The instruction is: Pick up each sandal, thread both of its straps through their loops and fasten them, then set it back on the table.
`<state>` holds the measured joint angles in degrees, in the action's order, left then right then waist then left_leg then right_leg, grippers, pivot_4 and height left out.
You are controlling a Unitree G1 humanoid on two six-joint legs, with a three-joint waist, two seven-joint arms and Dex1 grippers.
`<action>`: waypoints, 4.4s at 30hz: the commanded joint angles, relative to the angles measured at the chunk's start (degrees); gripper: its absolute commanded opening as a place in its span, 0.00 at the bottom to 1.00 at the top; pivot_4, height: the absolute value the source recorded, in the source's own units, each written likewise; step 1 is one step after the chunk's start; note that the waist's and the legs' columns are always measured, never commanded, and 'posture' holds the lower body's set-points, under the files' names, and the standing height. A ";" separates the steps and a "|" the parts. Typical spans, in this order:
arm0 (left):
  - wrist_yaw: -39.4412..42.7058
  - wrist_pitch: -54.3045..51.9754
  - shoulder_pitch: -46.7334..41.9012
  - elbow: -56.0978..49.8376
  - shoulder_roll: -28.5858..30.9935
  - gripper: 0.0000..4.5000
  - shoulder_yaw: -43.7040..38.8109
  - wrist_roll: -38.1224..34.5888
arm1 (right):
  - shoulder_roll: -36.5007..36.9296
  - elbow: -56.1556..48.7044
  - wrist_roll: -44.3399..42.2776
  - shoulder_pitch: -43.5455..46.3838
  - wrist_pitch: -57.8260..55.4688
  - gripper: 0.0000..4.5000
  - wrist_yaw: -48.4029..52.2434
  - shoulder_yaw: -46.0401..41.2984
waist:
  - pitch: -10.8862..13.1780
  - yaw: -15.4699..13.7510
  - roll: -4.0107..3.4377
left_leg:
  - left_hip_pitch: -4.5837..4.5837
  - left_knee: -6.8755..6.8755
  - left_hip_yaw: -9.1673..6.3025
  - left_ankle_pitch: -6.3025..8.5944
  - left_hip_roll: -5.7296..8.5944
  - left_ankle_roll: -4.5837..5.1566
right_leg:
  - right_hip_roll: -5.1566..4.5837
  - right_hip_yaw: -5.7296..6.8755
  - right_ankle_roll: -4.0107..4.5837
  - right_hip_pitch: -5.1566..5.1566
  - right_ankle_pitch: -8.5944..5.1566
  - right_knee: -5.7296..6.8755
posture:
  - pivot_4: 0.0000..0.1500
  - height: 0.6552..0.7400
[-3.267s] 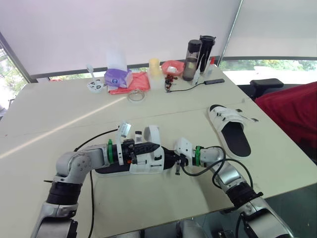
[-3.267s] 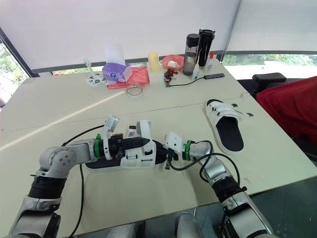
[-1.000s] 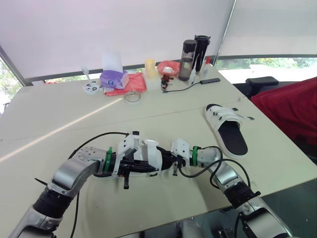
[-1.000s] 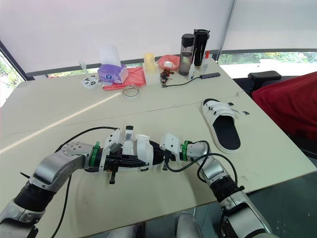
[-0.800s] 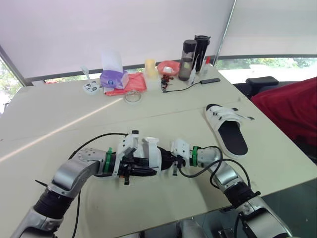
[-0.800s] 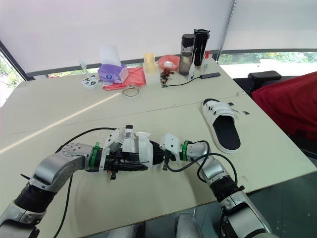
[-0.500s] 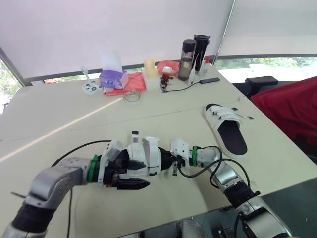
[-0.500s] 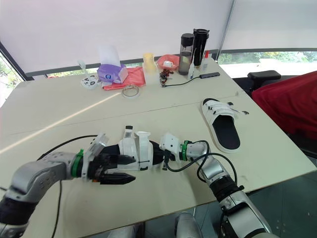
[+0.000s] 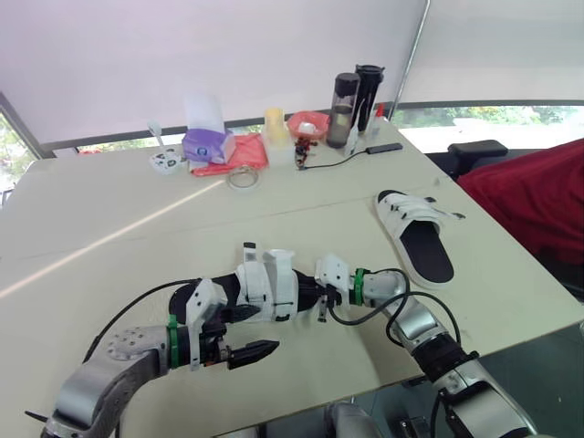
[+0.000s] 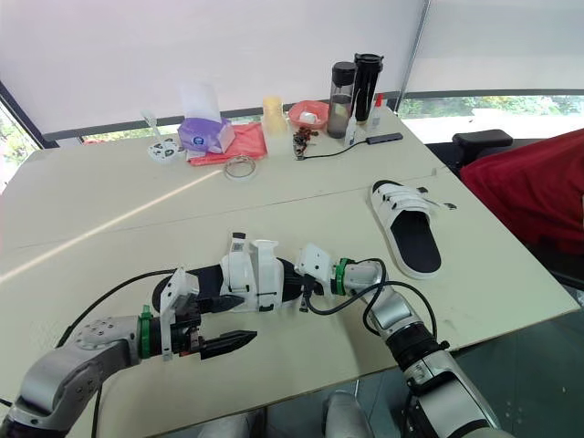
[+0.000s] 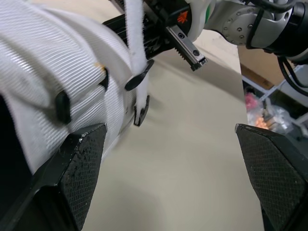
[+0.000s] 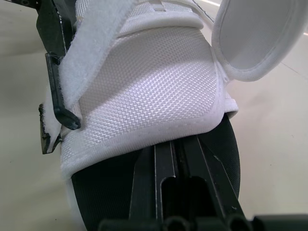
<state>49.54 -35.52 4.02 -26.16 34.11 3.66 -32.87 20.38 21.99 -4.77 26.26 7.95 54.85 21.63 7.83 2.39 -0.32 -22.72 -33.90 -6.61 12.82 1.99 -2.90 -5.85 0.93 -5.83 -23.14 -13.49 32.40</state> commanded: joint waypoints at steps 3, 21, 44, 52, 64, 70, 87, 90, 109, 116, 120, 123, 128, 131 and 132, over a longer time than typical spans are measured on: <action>0.36 1.16 -2.31 2.26 -0.81 0.99 1.53 0.93 | 0.98 9.51 6.69 -3.64 -4.16 0.01 0.59 4.55 | -0.03 0.07 0.03 | 0.03 -0.04 0.06 0.00 0.00 0.00 | 0.00 0.05 0.00 0.02 0.00 -0.01 | 1.00 1.00; 4.19 -7.40 -10.51 6.73 -0.80 0.94 6.70 -1.33 | 1.31 8.74 6.60 -4.49 -4.22 0.01 -0.65 4.26 | -0.64 0.08 -0.53 | -0.52 -0.16 -0.08 0.09 -0.26 0.15 | 0.06 0.88 -0.01 0.42 0.00 -1.04 | 1.00 1.00; 2.25 -5.74 -11.08 9.93 -3.39 0.34 7.04 0.16 | 1.46 9.00 6.52 -4.18 -4.20 0.01 -0.82 3.96 | -0.47 -0.34 0.09 | 0.36 -0.20 0.27 0.31 -0.40 -0.22 | -0.04 0.90 0.11 0.05 0.07 0.74 | 1.00 1.00; 4.15 -6.49 -8.74 7.35 0.09 0.00 5.94 -0.92 | 1.37 9.14 6.47 -4.10 -4.34 0.01 -0.84 3.89 | -0.47 -0.36 0.07 | 0.38 -0.18 0.24 0.31 -0.40 -0.22 | -0.03 0.88 0.11 0.03 0.07 0.82 | 1.00 1.00; 10.13 -12.64 -3.33 0.86 9.60 0.00 3.18 -8.04 | 0.99 9.87 6.55 -3.77 -4.15 0.01 -0.86 3.87 | -0.17 -0.01 -0.05 | 0.36 -0.14 0.21 0.35 -0.47 -0.27 | -0.05 0.87 0.11 -0.04 0.07 0.81 | 1.00 1.00; 14.23 -11.69 -2.76 -2.76 15.05 0.00 4.96 -7.55 | 1.16 9.78 6.49 -3.62 -4.27 0.01 -0.64 3.82 | -0.14 0.19 0.01 | 0.32 -0.15 0.23 0.41 -0.48 -0.37 | -0.06 0.87 0.11 -0.07 0.07 0.72 | 1.00 1.00; 12.20 -10.61 -10.62 -0.93 7.20 0.00 2.75 -12.65 | 1.22 9.97 6.80 -3.53 -4.09 0.01 -0.38 3.95 | -0.06 -0.02 0.19 | 0.42 -0.12 0.27 0.53 -0.52 -0.45 | 0.05 0.88 0.13 -0.09 0.08 0.92 | 1.00 1.00; 9.27 -14.70 -14.63 0.58 4.56 0.00 -0.16 -17.73 | 1.14 10.13 6.84 -3.45 -4.03 0.01 -0.51 3.92 | -0.02 -0.13 0.28 | 0.43 -0.12 0.24 0.52 -0.51 -0.44 | 0.11 0.88 0.13 -0.07 0.08 0.96 | 1.00 1.00; -9.97 -21.04 -31.16 22.16 -10.22 0.07 -5.97 -16.10 | 0.72 10.11 6.68 -3.55 -3.99 0.01 -1.55 3.82 | 0.48 -0.26 0.63 | 1.19 -0.21 0.21 0.53 -0.39 -0.46 | 0.26 0.88 0.13 0.66 0.09 1.01 | 1.00 1.00; -11.77 -20.77 -31.31 21.80 -10.34 0.77 -7.69 -15.24 | 0.79 9.96 6.56 -3.73 -4.19 0.01 -1.76 3.62 | 0.48 -0.30 0.61 | 1.22 -0.21 0.19 0.53 -0.46 -0.46 | 0.25 0.88 0.13 0.71 0.09 1.00 | 1.00 1.00; -10.92 -19.13 -32.68 22.56 -9.73 0.99 -7.64 -14.15 | 0.63 10.23 6.56 -3.40 -4.24 0.01 -1.82 3.62 | 0.48 -0.32 0.62 | 1.24 -0.21 0.20 0.53 -0.44 -0.46 | 0.25 0.88 0.13 0.72 0.09 1.00 | 1.00 1.00; -9.45 -17.85 -34.29 22.62 -9.56 0.99 -8.52 -14.40 | 0.60 10.40 6.56 -3.24 -4.18 0.01 -1.79 3.60 | 0.49 -0.25 0.63 | 1.24 -0.21 0.21 0.53 -0.43 -0.46 | 0.25 0.88 0.13 0.72 0.09 0.99 | 1.00 1.00; -7.61 -12.04 -38.64 25.52 -8.97 0.99 -9.17 -11.18 | 0.49 10.68 6.64 -3.05 -4.11 0.01 -1.77 3.61 | 0.53 -0.29 0.72 | 1.23 -0.21 0.21 0.53 -0.43 -0.46 | 0.25 0.88 0.13 0.72 0.09 0.99 | 1.00 1.00; -6.03 -8.61 -41.46 29.81 -7.76 0.99 -6.62 -6.58 | 0.49 10.59 6.61 -3.12 -4.08 0.01 -1.69 3.65 | 0.54 -0.21 0.70 | 1.23 -0.21 0.22 0.53 -0.39 -0.46 | 0.26 0.89 0.13 0.72 0.09 0.98 | 1.00 1.00; -4.29 -6.84 -42.09 31.50 -6.97 0.99 -4.59 -4.16 | 0.44 10.69 6.62 -3.06 -4.05 0.01 -1.69 3.68 | 0.54 -0.15 0.71 | 1.23 -0.21 0.23 0.53 -0.39 -0.46 | 0.26 0.88 0.13 0.73 0.09 0.99 | 1.00 1.00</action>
<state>43.16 -45.13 -37.19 3.90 26.19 -2.51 -40.08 19.08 22.67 -4.72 26.75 8.51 54.41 22.38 8.37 2.25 0.39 -21.48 -34.11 -6.36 13.35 1.61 -3.36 -5.59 1.81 -5.70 -22.41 -13.40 33.38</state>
